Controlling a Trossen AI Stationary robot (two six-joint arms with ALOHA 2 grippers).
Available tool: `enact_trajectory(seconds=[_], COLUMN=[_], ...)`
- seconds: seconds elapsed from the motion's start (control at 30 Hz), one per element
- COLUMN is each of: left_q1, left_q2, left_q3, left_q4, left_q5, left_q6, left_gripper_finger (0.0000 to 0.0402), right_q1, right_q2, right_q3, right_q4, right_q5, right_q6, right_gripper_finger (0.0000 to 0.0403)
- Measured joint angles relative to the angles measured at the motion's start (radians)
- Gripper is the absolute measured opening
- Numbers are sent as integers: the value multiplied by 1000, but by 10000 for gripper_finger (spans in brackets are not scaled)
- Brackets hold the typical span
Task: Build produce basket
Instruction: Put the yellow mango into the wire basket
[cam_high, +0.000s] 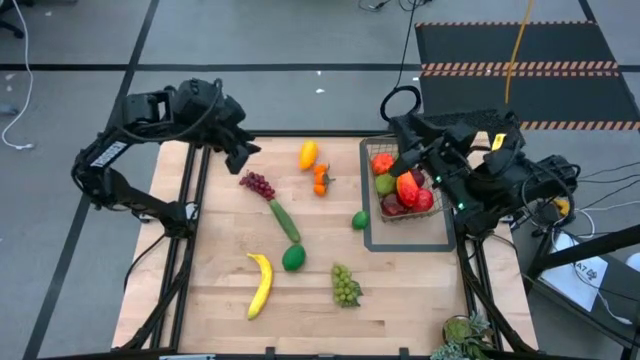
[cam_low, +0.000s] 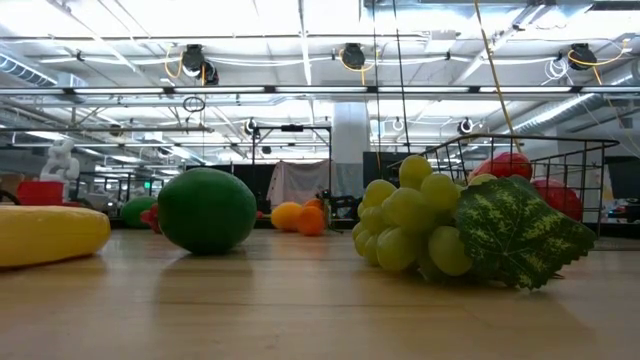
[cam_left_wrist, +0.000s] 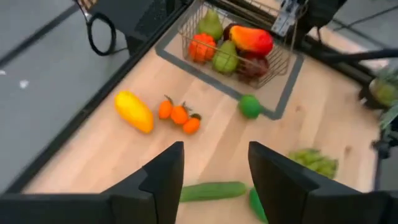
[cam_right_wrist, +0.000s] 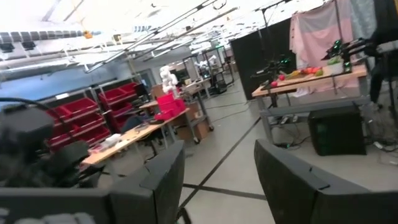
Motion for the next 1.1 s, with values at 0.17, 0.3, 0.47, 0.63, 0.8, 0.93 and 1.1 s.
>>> enact_trajectory(seconds=[0.17,0.3,0.47,0.63,0.8,0.93,1.1], left_q1=[59,110,175,207,215,218,223], left_q2=[53,120,254,419,563,649,739], left_q3=[-46,-112,-188,-200,-201,-200,-200], left_q4=[-6,23,76,136,268,407,495], left_q5=[-11,-14,-15,25,67,74,74], left_q6=[107,116,-69,-257,-394,-524,-674], left_gripper_finger=[227,286,347,379,398,399,399], right_q1=[1,21,30,-14,-100,-159,-223], right_q2=[45,48,17,-58,-125,-175,-213], right_q3=[0,0,1,2,2,2,2], right_q4=[-1,-2,-9,-55,-152,-179,-241], right_q5=[-1,0,5,9,-1,-1,-4], right_q6=[122,185,105,-27,-226,-398,-485], right_gripper_finger=[187,187,187,187,187,187,187])
